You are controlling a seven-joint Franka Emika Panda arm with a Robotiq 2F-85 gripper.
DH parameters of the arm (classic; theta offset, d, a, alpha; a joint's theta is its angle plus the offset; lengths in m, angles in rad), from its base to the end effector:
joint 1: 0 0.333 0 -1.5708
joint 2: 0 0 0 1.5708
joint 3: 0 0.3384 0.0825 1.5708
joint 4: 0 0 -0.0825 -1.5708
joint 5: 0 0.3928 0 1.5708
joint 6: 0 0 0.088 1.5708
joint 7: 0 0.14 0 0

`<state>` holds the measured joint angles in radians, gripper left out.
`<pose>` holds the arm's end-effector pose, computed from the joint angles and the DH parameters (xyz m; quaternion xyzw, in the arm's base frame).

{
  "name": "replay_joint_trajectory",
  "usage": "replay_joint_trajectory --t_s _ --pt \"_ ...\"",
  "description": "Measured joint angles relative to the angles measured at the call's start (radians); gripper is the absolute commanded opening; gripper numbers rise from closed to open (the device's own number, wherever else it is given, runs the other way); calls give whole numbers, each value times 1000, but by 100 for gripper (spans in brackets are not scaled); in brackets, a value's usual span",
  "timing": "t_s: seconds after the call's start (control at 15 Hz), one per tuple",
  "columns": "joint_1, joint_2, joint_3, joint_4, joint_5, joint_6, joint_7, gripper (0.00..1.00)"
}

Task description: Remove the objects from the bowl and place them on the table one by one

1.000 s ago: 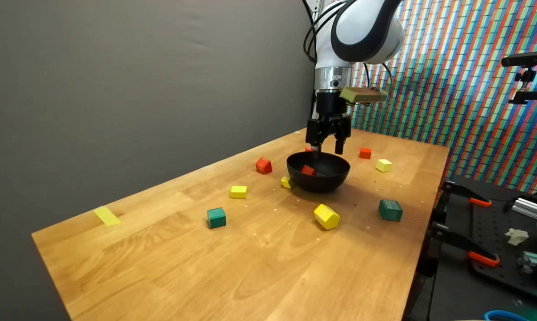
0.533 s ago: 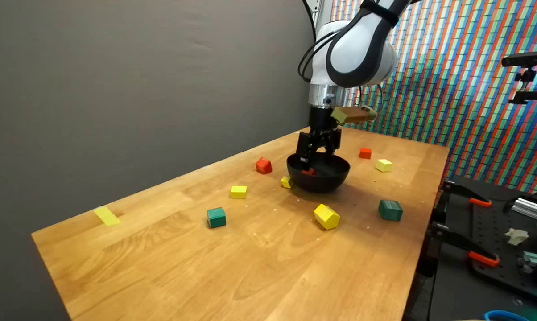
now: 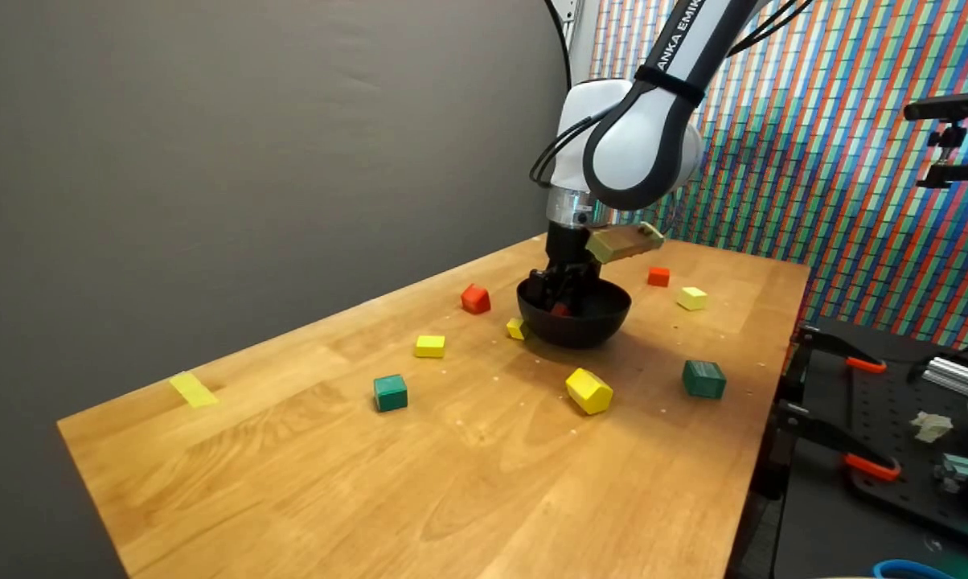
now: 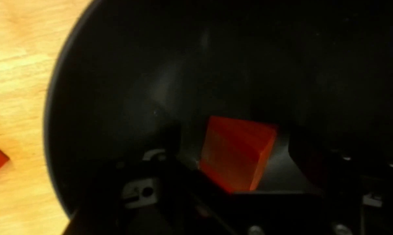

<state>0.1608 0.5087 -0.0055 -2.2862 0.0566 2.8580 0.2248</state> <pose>0.5384 0.0815 0.1128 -0.9976 0.0612 -0.0296 0.0133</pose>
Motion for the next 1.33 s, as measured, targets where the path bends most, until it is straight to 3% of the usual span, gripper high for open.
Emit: replay_joint_trajectory --t_s 0.2,0.27,0.6,0.93,1.13,1.33 --pt "9 -3 -14 4 0 5 5 31" --pt "9 -5 -17 5 0 7 10 27" --pt "8 -36 -18 -9 1 39 27 27" --pt "10 -253 -9 -112 -15 30 7 27" --pt "10 -402 53 -163 -5 -10 -40 27" --pt "21 -451 165 -170 111 -66 -113 27"
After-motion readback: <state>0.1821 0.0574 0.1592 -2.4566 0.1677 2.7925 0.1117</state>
